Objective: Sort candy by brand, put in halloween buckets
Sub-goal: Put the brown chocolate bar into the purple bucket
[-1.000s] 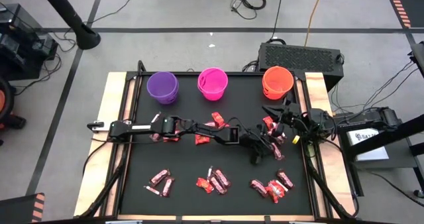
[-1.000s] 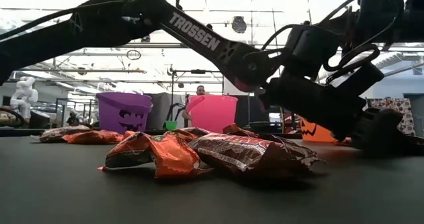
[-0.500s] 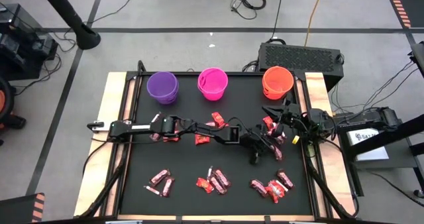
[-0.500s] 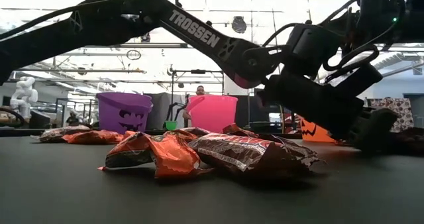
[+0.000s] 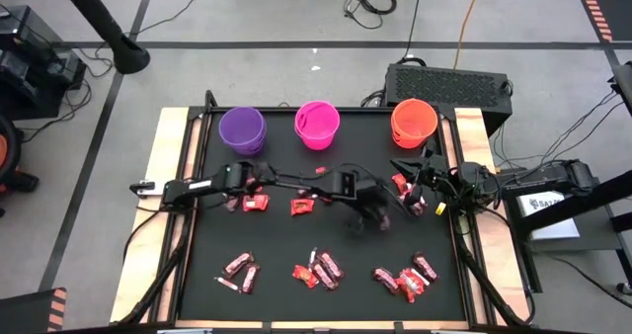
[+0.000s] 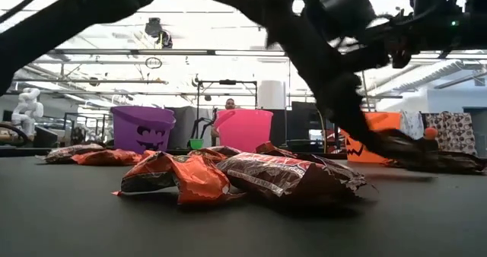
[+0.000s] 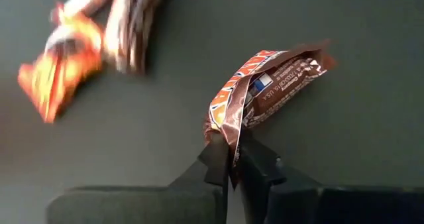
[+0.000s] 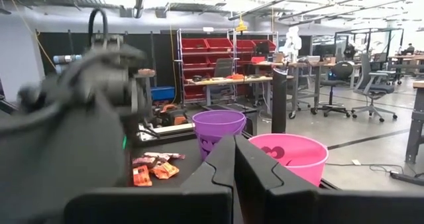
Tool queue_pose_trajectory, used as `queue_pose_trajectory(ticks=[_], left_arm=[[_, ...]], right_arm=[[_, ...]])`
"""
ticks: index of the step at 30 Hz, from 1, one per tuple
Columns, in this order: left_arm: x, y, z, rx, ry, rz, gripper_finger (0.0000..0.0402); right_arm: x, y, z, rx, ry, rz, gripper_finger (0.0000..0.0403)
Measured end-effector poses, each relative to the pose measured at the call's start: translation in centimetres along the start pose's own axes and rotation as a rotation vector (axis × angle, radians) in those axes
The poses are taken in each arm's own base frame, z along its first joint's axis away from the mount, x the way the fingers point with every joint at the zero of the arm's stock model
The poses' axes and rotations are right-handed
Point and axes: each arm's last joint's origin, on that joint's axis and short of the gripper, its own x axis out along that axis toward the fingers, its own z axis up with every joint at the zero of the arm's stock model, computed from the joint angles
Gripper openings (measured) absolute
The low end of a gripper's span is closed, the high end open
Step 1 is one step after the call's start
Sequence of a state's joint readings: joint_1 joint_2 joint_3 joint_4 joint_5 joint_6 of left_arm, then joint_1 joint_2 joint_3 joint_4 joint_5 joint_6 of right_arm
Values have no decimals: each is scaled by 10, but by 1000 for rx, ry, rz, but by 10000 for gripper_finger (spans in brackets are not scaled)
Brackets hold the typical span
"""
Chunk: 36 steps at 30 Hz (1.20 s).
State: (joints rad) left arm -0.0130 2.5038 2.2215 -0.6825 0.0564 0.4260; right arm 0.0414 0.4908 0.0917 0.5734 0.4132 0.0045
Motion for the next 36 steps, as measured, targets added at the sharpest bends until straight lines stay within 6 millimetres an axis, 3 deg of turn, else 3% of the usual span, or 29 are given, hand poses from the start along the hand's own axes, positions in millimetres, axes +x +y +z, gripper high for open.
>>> queue_pose_trajectory(ticks=[8,15,19,23,29,36], left_arm=[[-102,17,-9,-90,198,-47,16],[-217,34,-21,-227,195,51,16],[-272,42,-50,-340,204,191,16],[-319,47,-98,-500,238,338,16],[-352,40,-183,-765,261,481,16],[-354,28,-251,-928,336,668,16]], right_arm=[[0,0,-2,-13,24,-5,0],[0,0,-3,-6,26,-4,0],[0,0,-3,-12,25,-4,0],[0,0,-2,-24,20,-3,0],[0,0,-2,-18,16,0,0],[2,1,-2,6,14,-4,0]])
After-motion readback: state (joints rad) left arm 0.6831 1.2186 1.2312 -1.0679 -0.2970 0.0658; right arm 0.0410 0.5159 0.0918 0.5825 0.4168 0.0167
